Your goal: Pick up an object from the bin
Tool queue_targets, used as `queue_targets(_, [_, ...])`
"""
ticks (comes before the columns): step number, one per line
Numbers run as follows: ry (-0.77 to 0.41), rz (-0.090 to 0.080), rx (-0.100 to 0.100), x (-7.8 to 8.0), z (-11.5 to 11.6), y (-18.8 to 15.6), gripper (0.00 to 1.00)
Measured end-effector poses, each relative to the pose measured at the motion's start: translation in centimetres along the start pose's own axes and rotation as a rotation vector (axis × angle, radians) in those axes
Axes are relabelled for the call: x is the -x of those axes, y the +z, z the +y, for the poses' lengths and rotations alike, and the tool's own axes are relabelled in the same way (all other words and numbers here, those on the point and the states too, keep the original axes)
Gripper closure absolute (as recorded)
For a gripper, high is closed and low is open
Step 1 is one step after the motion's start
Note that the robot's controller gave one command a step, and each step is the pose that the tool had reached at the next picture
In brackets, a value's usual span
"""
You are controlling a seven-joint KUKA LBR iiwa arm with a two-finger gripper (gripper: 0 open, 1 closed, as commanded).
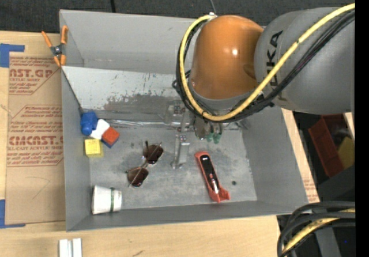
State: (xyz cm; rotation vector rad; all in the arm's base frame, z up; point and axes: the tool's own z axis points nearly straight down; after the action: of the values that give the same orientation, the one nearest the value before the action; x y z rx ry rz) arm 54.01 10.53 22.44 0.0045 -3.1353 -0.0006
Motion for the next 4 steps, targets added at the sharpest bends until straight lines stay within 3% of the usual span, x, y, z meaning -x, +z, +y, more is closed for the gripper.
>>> queue_targets(1, [0.002, -0.008, 0.001, 0.1, -0.1, -0.5, 0.00])
queue_targets(2, [-0.047, -0.015, 0.001, 1.6, 0.3, 2.2, 0.00])
queue_targets(3, [-0.099, -0.011, 0.001, 1.0, 1.4, 8.6, 0.00])
queue_targets(4, [-0.040, -0.014, 0.003, 1.2, 2.6, 13.2, 0.00])
